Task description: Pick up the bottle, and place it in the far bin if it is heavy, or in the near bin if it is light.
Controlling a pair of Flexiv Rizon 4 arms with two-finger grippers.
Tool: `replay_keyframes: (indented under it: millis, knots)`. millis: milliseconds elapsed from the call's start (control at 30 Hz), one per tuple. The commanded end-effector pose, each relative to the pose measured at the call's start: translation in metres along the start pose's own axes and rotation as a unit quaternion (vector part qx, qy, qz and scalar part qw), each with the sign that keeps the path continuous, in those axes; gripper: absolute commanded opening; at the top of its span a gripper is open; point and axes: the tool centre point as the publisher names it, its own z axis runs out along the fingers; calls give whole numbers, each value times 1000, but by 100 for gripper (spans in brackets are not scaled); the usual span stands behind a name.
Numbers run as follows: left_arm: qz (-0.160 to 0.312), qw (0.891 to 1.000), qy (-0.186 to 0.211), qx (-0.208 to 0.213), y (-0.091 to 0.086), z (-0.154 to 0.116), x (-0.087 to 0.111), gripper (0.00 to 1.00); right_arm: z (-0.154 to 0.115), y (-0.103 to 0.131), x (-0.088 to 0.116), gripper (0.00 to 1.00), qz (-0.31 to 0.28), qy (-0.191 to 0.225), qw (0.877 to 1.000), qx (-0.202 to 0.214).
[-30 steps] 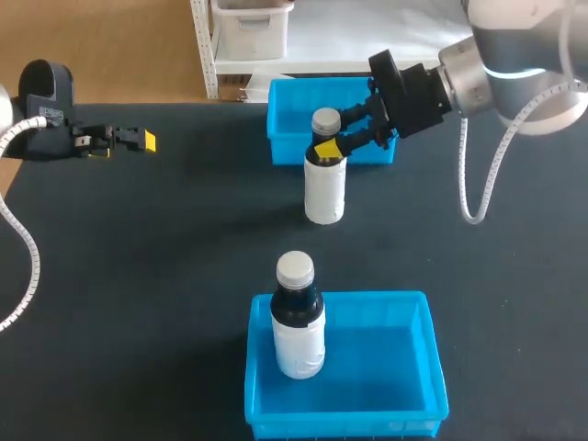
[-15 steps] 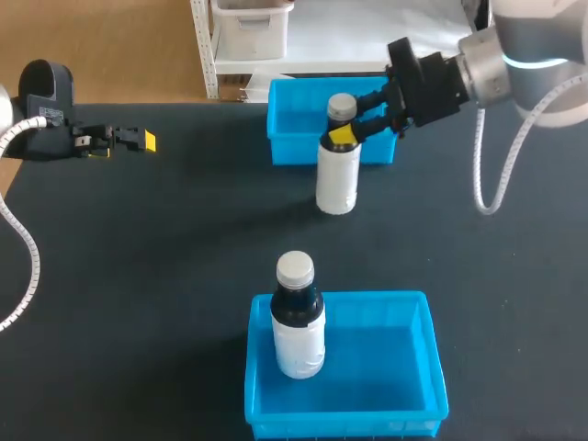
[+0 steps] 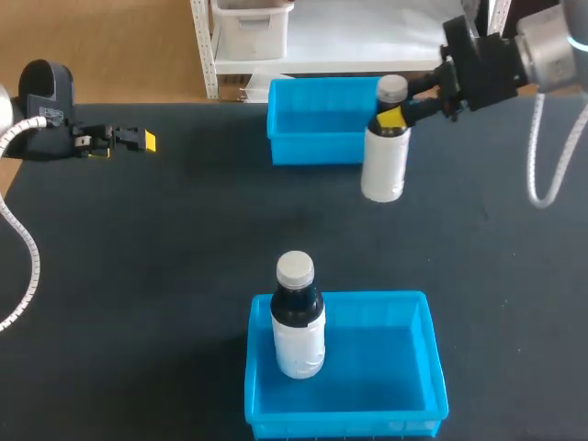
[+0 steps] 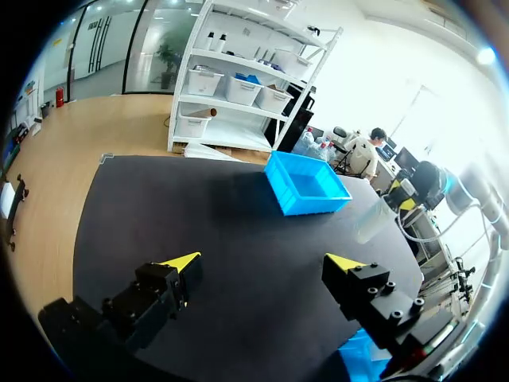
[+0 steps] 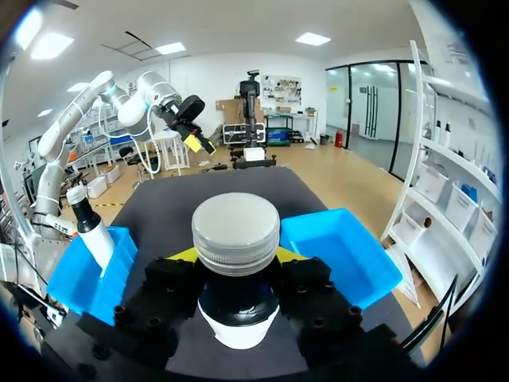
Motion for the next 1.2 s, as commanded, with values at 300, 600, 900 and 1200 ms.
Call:
replay_keyframes:
  millis: [300,600,900,1200]
  knots:
    - [0,1000,0,0,0,0,0,100,-60,2,0,0,18,-3,999,49]
    - [0,1000,0,0,0,0,0,100,-87,-19,-15,0,8,5,998,58]
    - [0,1000,0,0,0,0,0,100,-85,-56,-41,0,-23,3,999,23]
    - [0,1000,0,0,0,0,0,100,-56,-83,-69,0,-42,11,999,13]
